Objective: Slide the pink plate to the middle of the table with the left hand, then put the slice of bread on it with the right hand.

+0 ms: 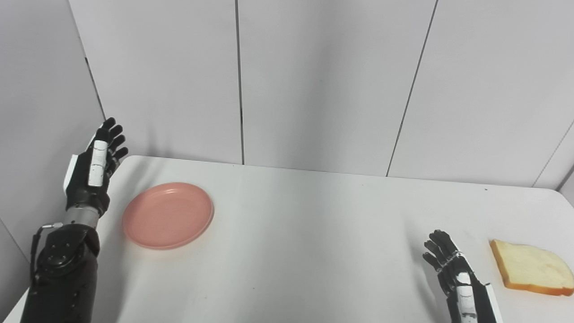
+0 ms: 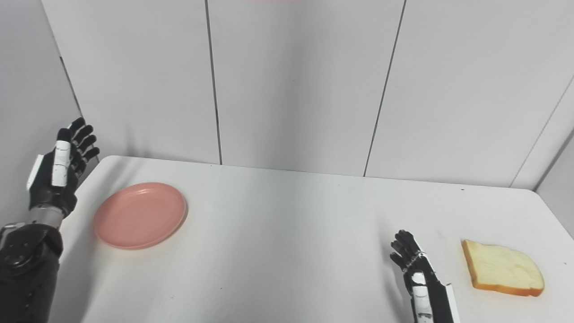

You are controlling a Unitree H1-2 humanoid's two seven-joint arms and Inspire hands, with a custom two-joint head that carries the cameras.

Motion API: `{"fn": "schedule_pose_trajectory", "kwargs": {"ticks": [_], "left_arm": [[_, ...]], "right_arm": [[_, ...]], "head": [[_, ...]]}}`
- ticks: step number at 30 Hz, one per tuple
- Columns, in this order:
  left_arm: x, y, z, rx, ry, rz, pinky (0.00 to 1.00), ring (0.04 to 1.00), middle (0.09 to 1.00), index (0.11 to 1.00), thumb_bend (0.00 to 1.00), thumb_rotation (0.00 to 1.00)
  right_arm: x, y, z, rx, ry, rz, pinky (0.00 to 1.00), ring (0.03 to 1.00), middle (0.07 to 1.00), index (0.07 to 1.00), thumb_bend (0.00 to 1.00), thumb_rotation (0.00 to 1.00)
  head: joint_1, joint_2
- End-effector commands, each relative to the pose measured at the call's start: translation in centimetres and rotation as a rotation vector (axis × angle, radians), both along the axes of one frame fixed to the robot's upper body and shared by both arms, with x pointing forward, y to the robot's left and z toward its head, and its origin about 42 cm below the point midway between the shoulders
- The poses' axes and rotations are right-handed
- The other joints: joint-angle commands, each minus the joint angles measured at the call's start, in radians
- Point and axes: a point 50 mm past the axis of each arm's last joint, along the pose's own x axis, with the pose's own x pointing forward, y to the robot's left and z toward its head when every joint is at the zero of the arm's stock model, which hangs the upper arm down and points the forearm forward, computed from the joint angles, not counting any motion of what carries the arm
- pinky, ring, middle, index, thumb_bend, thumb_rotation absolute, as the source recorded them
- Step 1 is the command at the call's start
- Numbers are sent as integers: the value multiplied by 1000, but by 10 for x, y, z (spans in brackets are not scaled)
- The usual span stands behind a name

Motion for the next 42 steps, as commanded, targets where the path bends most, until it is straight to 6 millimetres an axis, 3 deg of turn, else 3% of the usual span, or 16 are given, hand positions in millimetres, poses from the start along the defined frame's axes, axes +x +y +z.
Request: {"fn": "schedule_pose_trajectory", "kwargs": {"ticks": [1,11,17,28,36,42], "left_arm": [[15,10,33,7,-133,5,910,956,952,924,1000,913],[28,20,6,-33,-86,51,873,915,937,915,1000,935],[35,15,-11,-52,-46,68,853,889,920,898,1000,890],[40,0,-41,-88,14,66,837,877,892,880,941,900],[43,-8,-66,-103,57,16,868,871,886,884,1000,860],[42,-13,-76,-111,66,-5,817,865,881,866,1000,836]], "right_arm": [[-26,6,-56,32,187,-12,873,878,884,860,807,945],[-26,6,-56,25,185,-11,861,872,875,861,806,952],[-28,6,-55,26,187,-8,860,871,867,860,806,949],[-29,4,-53,17,189,-8,843,859,854,853,829,945],[-31,4,-53,18,188,-7,838,852,845,846,820,941],[-32,4,-52,15,191,-5,833,850,846,846,820,941]], "head": [[1,0],[-1,5],[-4,11],[-6,18],[-10,27],[-13,33]]}}
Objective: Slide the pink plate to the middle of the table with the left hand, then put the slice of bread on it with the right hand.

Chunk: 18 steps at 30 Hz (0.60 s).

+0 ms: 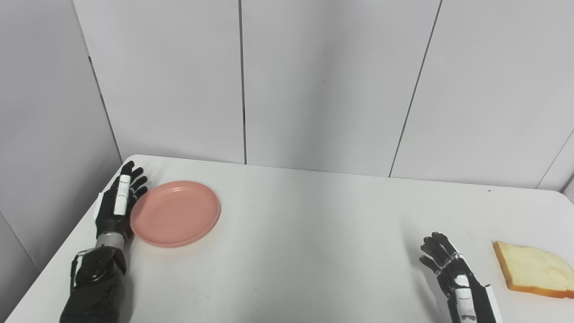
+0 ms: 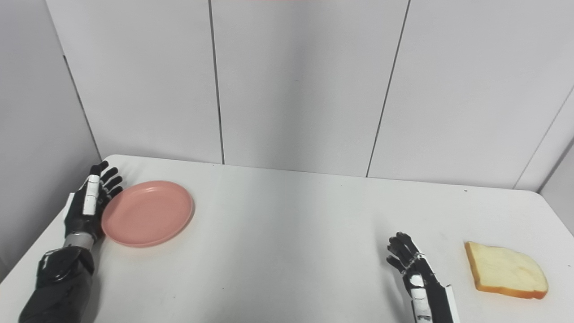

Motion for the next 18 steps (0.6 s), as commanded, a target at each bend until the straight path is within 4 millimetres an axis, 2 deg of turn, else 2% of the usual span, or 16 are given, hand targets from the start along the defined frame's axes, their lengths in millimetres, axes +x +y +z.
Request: {"fn": "schedule_pose_trajectory", "kwargs": {"ticks": [1,4,8,12,18], "left_arm": [[12,-1,21,22,-68,-20,807,867,882,866,1000,838],[12,-7,24,24,-80,-42,813,884,890,881,990,856],[11,-15,29,10,-87,-63,882,915,903,893,978,853],[12,-21,33,41,-88,-94,857,891,905,877,964,882],[16,-35,34,32,-93,-152,839,891,923,909,945,883]], "right_arm": [[-30,3,-52,33,189,-13,834,851,847,848,819,942],[-30,4,-52,32,187,-10,832,848,843,845,816,939],[-30,4,-52,31,185,-7,831,849,846,846,812,939],[-30,6,-52,30,187,-10,827,847,842,843,823,935],[-30,8,-52,31,188,-5,826,846,842,840,832,935]], "head": [[1,1],[0,0],[-3,2],[-7,4],[-14,5]]}}
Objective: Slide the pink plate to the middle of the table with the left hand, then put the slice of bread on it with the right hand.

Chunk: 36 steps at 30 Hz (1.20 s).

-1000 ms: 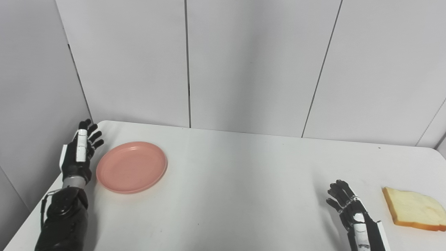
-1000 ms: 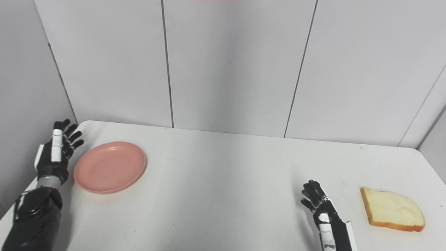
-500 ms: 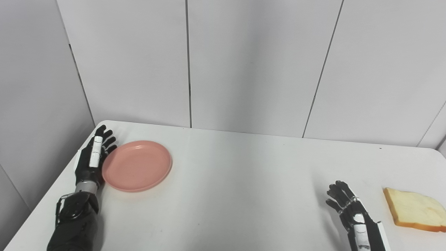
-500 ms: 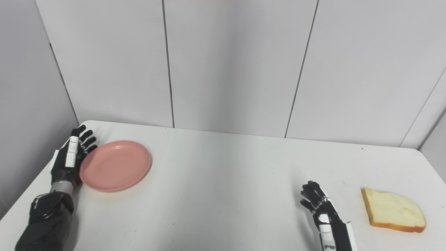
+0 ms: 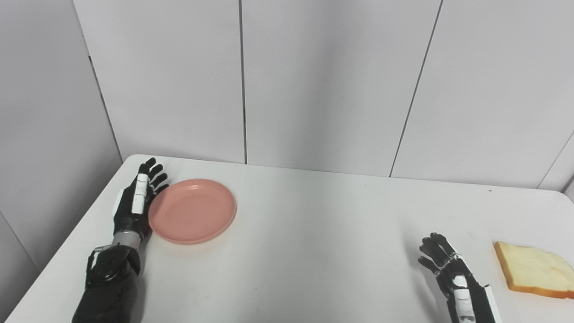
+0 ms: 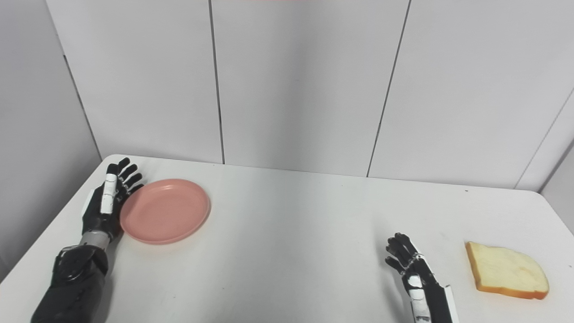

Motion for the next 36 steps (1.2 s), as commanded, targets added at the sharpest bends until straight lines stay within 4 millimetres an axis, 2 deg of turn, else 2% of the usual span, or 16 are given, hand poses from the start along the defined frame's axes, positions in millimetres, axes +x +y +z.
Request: {"fn": "schedule_pose_trajectory", "kwargs": {"ticks": [1,6,12,15,18,31,36], "left_arm": [[14,-5,23,10,-66,-35,833,890,923,910,942,883],[17,-29,18,5,-53,-51,783,867,901,878,949,881],[23,-72,18,-9,-45,-120,812,866,881,857,972,864],[25,-89,17,-14,-33,-150,805,853,869,835,996,831],[26,-103,15,3,-25,-192,815,866,878,846,1000,842],[19,-171,-5,-6,27,-335,812,870,889,861,991,867],[14,-189,-10,2,27,-385,785,853,877,852,974,865]], "right_arm": [[-30,8,-51,43,187,-11,825,845,840,837,840,932],[-30,9,-51,40,185,-6,825,842,838,838,854,929],[-30,11,-50,34,185,-2,819,837,834,837,858,929],[-30,12,-50,35,183,1,818,833,830,837,851,932],[-31,14,-49,33,181,3,810,828,827,837,856,929],[-31,19,-48,27,178,11,800,819,821,835,870,919],[-31,23,-48,30,182,11,791,813,813,830,884,908]], "head": [[-1,1],[-4,5],[-9,7],[-13,7],[-16,8],[-43,19],[-72,23]]}}
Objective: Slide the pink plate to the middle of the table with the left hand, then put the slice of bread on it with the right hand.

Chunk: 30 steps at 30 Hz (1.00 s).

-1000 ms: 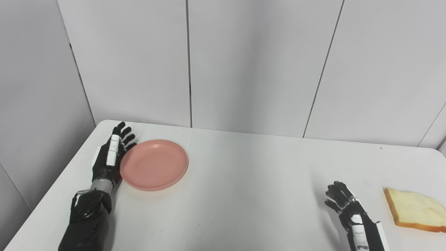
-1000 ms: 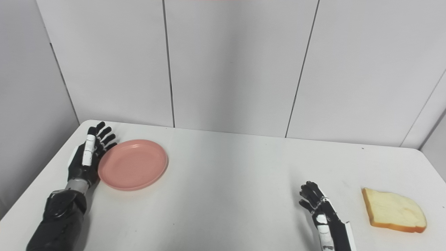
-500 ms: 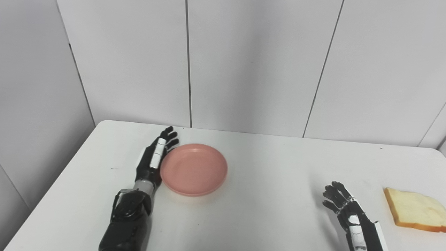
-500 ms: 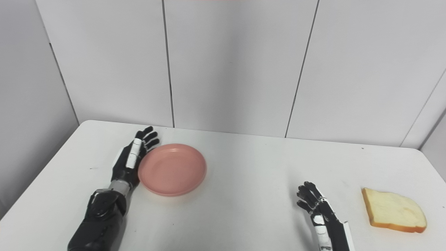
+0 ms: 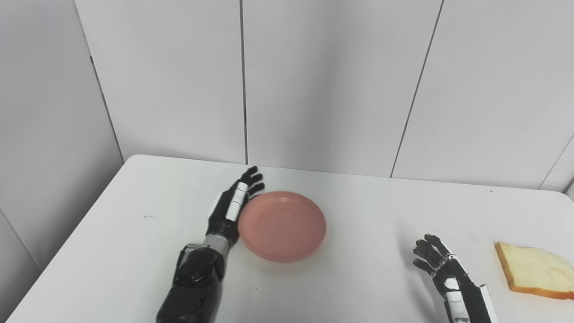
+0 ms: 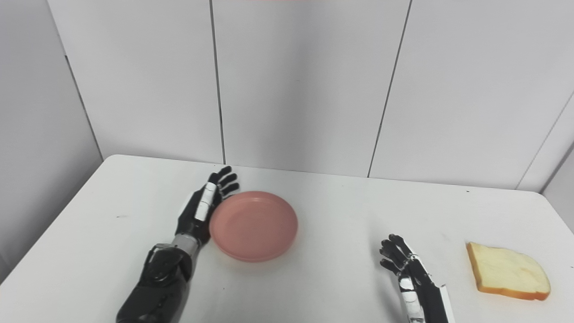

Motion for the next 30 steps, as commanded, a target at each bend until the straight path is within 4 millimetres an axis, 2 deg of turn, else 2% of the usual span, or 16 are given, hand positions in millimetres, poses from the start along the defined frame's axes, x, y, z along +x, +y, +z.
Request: {"fn": "schedule_pose_trajectory", "kwargs": {"ticks": [1,9,14,15,18,26,30], "left_arm": [[2,-10,3,6,-7,-38,786,853,877,852,974,864],[-4,-25,-2,-31,13,-81,798,866,886,857,954,860],[-4,-17,5,-52,6,-89,818,876,898,867,972,862],[-4,-14,7,-53,3,-91,817,875,895,866,971,863],[-5,-7,12,-49,0,-91,813,874,892,867,973,869],[-7,2,17,-61,8,-104,824,891,909,881,949,882],[-8,1,16,-64,15,-114,830,892,904,885,955,885]], "right_arm": [[-30,19,-48,65,184,-6,791,812,813,830,884,908],[-34,29,-46,64,182,-5,772,803,809,824,888,899],[-34,48,-42,58,178,0,757,791,801,821,891,900],[-35,52,-41,54,177,1,756,791,800,822,885,906],[-34,67,-37,50,175,-2,758,796,803,820,874,914],[-32,97,-26,38,162,3,805,828,841,851,764,981],[-31,104,-23,27,158,-1,821,840,853,871,756,998]], "head": [[-9,2],[-83,17],[-235,30],[-235,30],[-306,35],[-377,44],[-418,43]]}}
